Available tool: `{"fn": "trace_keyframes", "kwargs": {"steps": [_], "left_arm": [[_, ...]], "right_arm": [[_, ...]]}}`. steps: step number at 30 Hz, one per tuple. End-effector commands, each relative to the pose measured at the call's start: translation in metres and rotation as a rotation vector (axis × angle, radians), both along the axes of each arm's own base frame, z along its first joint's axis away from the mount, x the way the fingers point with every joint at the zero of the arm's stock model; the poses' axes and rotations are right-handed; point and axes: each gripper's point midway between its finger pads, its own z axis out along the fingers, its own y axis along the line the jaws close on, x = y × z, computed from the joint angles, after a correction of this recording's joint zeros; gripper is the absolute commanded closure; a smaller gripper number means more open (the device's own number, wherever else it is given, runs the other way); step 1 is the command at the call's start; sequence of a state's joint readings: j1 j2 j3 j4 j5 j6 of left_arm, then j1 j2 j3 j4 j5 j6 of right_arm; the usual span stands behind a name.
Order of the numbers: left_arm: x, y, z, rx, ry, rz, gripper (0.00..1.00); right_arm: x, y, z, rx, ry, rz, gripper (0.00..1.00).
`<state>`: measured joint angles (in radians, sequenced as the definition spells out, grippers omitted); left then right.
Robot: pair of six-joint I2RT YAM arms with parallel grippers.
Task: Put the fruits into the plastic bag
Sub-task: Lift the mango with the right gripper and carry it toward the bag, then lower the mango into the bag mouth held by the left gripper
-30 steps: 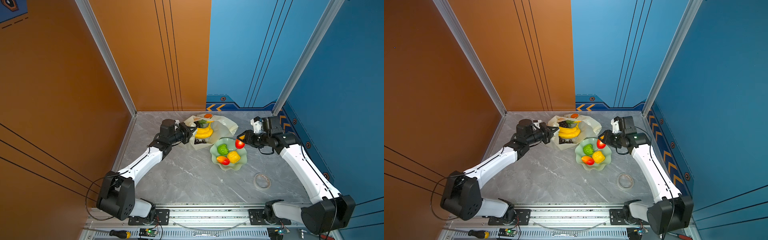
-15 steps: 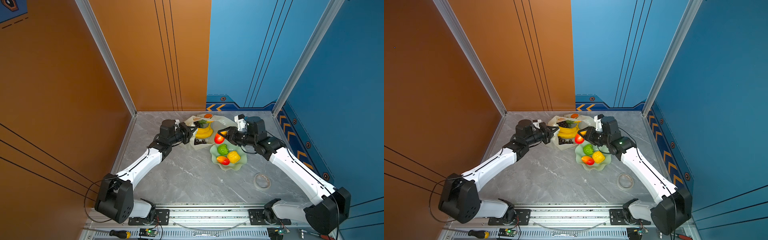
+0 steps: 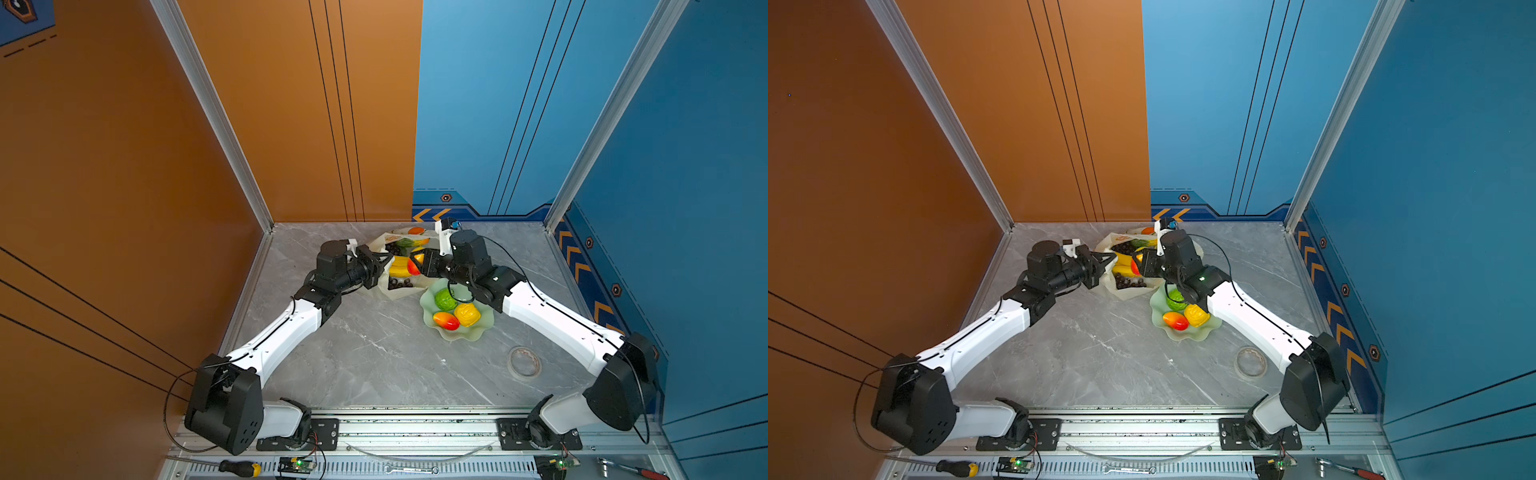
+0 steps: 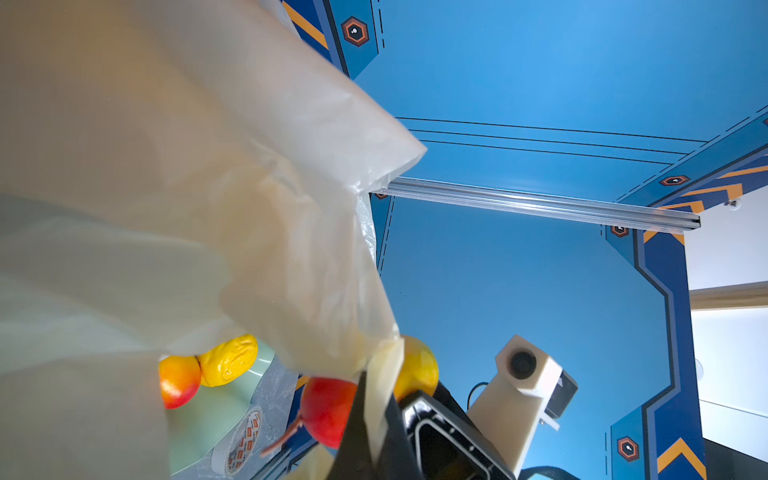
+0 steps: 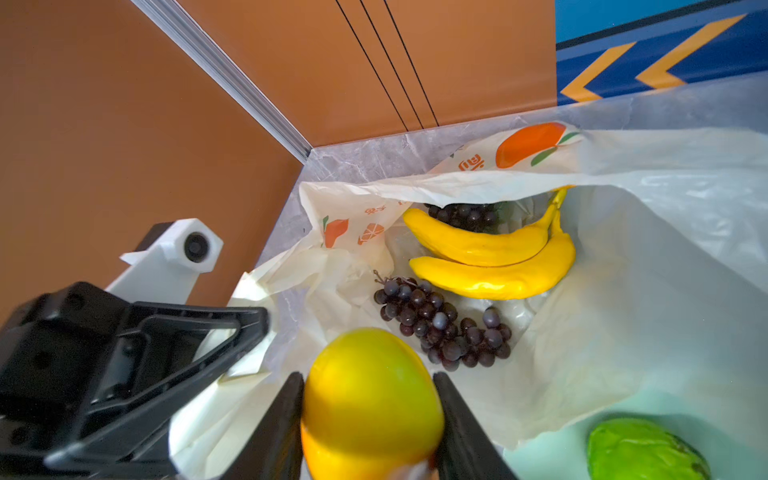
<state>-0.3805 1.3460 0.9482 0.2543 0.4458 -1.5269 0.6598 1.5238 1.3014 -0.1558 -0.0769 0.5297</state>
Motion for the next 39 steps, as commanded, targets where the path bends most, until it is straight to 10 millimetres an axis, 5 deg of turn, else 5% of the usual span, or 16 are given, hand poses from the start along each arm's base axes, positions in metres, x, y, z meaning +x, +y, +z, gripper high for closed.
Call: {"fn": "trace_keyframes", "kwargs": {"steps": [1,9,12,21,39], "left_arm": [[-0.001,0.003,0.006,0.000,-0.023,0.005,1.00],[0.004,0.007,0.006,-0.004,-0.016,0.010,1.00],[0.006,0.011,0.005,-0.004,-0.014,0.018,1.00],[0.015,0.015,0.003,-0.008,-0.005,0.027,1.00],[0.028,0.022,0.002,-0.028,0.008,0.046,1.00]], "right_arm": [[0.011,0.008,0.001,-0.154,-0.130,0.037,0.56],[0.032,0.022,-0.037,-0.360,-0.208,0.117,0.55],[0.028,0.038,-0.045,-0.411,-0.224,0.174,0.54],[0.044,0.045,-0.068,-0.514,-0.240,0.213,0.53],[0.095,0.060,-0.109,-0.300,-0.017,0.169,0.54]]}}
